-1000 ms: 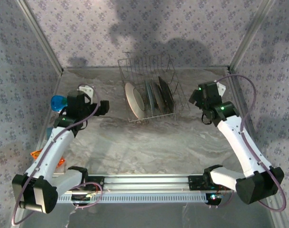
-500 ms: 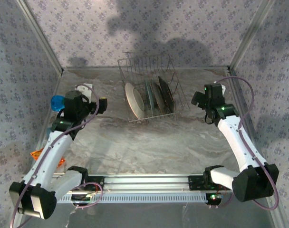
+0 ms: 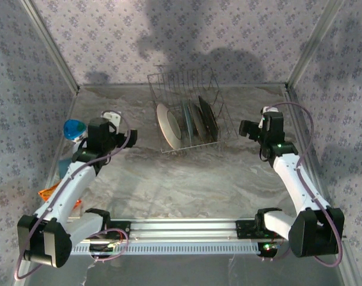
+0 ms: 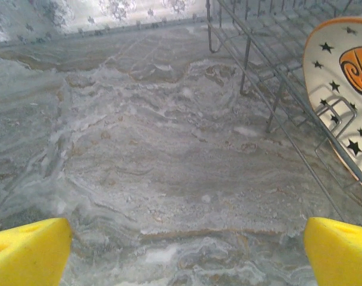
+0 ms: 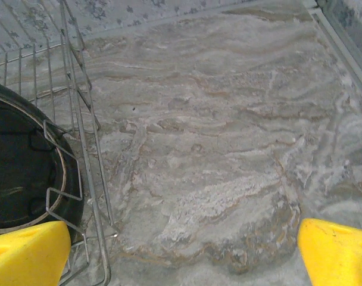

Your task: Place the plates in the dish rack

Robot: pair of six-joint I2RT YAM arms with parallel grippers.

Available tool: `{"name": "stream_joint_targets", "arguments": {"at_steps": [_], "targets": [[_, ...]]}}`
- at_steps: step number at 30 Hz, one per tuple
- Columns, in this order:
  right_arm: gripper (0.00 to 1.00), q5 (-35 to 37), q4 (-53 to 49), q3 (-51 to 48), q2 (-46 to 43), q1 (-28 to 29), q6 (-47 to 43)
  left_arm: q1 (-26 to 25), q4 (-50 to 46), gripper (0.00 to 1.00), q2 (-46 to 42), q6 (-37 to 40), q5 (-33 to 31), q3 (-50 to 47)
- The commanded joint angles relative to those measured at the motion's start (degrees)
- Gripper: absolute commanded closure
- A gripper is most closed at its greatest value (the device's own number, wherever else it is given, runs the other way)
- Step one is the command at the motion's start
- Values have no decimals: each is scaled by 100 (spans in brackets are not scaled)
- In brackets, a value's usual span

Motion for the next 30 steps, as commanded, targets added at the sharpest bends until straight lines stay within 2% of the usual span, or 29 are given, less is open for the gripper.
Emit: {"name": "stream_joint_targets", "arguments": {"at_steps": [1,6,15,30], "targets": [[0,-157,896,-295,-63,-100,-441,63,802,1,-41,-49,-256,-298],[0,-585,1656,-694,202,-318,-480,286,1333,1,71,-128,-374,-699],[0,-703,2728,-1217,736,-623,-601,621,2270,1,-354,-54,-606,-1503],[0,-1495,3237,-1316,1293,-585,-918,702,2380,1,-243,-30,-568,-1613]]}}
